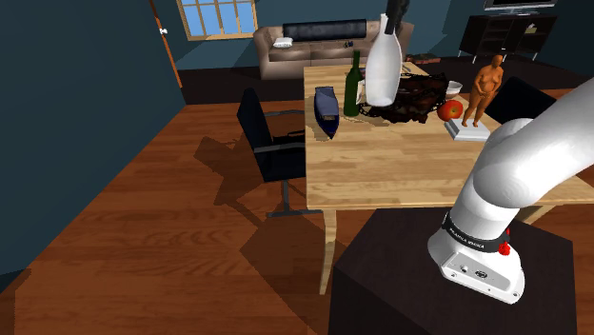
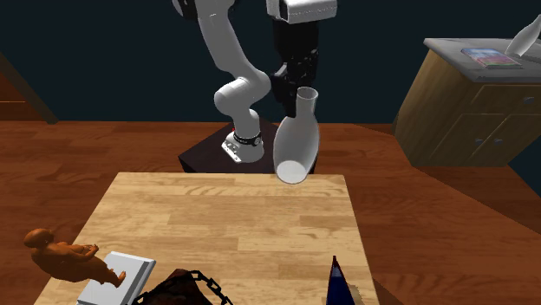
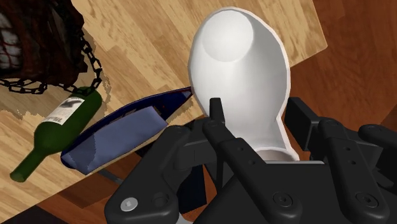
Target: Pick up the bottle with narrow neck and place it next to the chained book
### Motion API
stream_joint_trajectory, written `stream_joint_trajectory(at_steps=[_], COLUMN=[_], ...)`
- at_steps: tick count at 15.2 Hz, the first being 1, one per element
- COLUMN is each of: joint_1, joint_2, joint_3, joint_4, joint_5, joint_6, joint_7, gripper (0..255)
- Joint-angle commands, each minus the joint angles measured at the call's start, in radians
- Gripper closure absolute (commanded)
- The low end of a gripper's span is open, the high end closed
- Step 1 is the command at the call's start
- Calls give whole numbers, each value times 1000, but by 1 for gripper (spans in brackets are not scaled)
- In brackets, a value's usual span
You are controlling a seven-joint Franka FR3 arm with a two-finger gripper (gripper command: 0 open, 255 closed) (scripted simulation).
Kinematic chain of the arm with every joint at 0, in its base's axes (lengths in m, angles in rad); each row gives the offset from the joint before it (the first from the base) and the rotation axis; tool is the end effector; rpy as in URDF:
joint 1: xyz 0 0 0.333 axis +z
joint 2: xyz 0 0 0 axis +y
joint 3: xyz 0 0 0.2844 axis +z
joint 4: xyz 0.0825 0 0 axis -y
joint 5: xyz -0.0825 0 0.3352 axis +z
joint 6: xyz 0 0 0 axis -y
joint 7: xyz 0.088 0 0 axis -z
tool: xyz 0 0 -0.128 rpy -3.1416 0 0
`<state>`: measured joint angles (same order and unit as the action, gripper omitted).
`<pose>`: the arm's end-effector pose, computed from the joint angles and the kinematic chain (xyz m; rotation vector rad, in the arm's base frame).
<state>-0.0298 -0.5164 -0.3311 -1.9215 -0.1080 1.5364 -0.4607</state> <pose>0.3215 -0.1723 0.6285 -3.1214 -0.1910 -0.1859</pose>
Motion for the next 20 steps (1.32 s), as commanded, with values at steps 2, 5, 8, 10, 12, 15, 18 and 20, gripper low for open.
stream_joint_trajectory(at_steps=[2,5,8,10,12,15,18,20], joint_1=[3,7,10,13,11,3,-9,-21], joint_2=[16,36,59,75,101,175,264,335], joint_3=[1,1,-1,-2,-26,-99,-178,-233], joint_4=[58,117,180,223,254,329,418,488], joint_5=[5,10,16,19,21,31,60,92], joint_6=[-42,-82,-122,-149,-155,-155,-161,-169], joint_7=[-2,-5,-8,-11,-39,-123,-213,-278], gripper=[255,255,255,255,255,255,255,255])
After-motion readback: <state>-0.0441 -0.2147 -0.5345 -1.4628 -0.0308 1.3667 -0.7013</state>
